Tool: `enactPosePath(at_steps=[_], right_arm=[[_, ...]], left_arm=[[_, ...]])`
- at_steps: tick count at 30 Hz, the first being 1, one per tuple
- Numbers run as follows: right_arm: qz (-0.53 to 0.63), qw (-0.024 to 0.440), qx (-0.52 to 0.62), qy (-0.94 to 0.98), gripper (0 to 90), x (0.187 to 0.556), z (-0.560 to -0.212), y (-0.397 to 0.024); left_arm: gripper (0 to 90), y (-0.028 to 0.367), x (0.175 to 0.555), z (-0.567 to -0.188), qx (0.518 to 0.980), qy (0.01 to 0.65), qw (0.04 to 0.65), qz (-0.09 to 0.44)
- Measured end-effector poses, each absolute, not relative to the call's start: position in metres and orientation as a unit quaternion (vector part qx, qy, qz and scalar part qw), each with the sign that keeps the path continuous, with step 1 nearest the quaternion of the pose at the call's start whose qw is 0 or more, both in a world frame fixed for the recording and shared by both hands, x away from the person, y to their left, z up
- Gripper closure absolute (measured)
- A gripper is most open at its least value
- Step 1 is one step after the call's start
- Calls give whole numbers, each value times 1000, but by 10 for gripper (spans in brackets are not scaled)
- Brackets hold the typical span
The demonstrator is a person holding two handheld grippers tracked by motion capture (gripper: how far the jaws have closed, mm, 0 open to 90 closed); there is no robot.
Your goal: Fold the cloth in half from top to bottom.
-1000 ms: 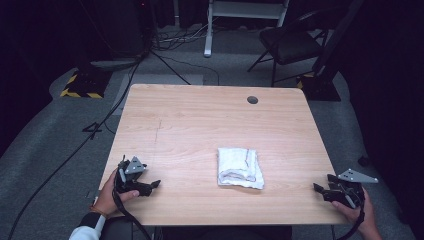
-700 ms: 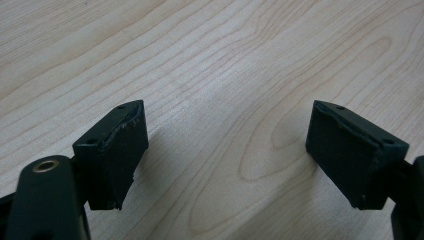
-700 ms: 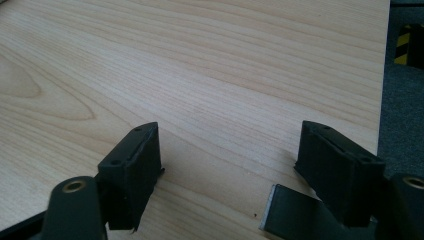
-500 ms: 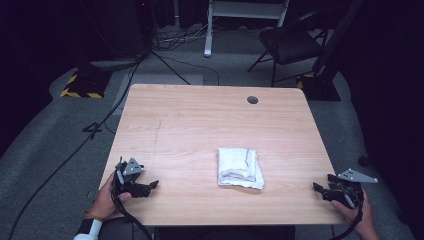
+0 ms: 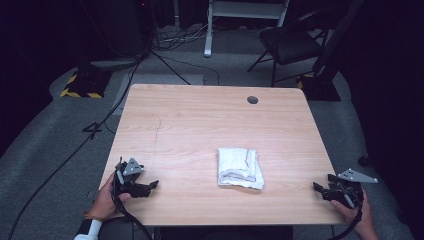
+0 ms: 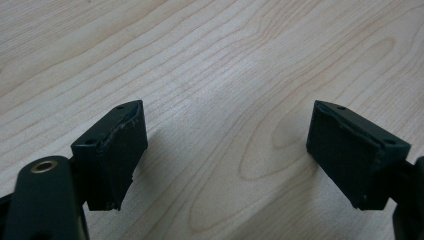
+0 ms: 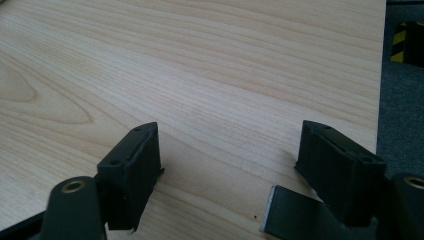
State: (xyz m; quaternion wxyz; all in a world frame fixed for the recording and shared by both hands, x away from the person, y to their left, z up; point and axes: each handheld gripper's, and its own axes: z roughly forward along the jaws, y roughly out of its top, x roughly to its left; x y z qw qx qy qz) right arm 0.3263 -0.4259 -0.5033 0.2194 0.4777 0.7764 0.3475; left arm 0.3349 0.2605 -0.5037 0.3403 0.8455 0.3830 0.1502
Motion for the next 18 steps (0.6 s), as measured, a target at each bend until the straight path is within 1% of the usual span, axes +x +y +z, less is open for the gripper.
enactPosePath(at_steps=[18], right_arm=[[348, 219, 478, 776, 255, 326, -503, -426]], left_arm=[[168, 260, 335, -504, 846, 383, 341, 149]])
